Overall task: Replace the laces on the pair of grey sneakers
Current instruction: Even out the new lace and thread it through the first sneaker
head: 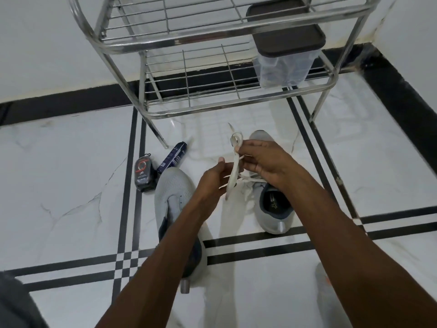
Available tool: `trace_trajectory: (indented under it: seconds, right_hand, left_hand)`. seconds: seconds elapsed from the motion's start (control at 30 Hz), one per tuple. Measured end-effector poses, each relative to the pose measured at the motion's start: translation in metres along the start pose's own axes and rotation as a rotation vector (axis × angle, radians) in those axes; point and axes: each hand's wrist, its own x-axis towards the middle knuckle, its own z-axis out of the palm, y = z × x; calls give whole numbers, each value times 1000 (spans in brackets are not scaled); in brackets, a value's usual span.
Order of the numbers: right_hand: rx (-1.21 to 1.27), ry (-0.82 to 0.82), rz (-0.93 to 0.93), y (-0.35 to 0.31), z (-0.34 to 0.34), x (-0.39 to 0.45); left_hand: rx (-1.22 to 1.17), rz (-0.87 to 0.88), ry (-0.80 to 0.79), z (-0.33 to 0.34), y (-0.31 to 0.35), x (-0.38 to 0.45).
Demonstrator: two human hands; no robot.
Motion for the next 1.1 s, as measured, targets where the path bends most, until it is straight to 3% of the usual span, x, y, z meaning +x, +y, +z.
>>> trace_trajectory:
  seconds: [0.13, 0.23, 0.37, 0.47, 0.67, 0.77, 0.97, 1.1]
  right_hand:
    - [71, 22, 25, 7, 8, 11]
    - [222, -75, 76, 2, 20, 15]
    - [340, -133, 167, 1, 32, 21]
    - [220, -138, 146, 5, 34, 22]
    - [134, -200, 137, 7, 31, 22]
    - [16, -209, 110, 7, 26, 24]
    - [-75, -198, 61, 7, 16, 26]
    - [-346, -188, -26, 7, 19, 22]
  left_hand:
    - [105, -25, -88, -27, 13, -11]
    - [217, 27, -89, -41, 13, -16]
    - [62, 75, -80, -49, 13, -24]
    - [75, 216, 2, -55, 12, -27]
    - [395, 483, 199, -47, 20, -26]
    - [433, 457, 238, -51, 18, -21]
    - [261, 327, 181, -49, 14, -15]
    - [89, 237, 124, -38, 15, -13]
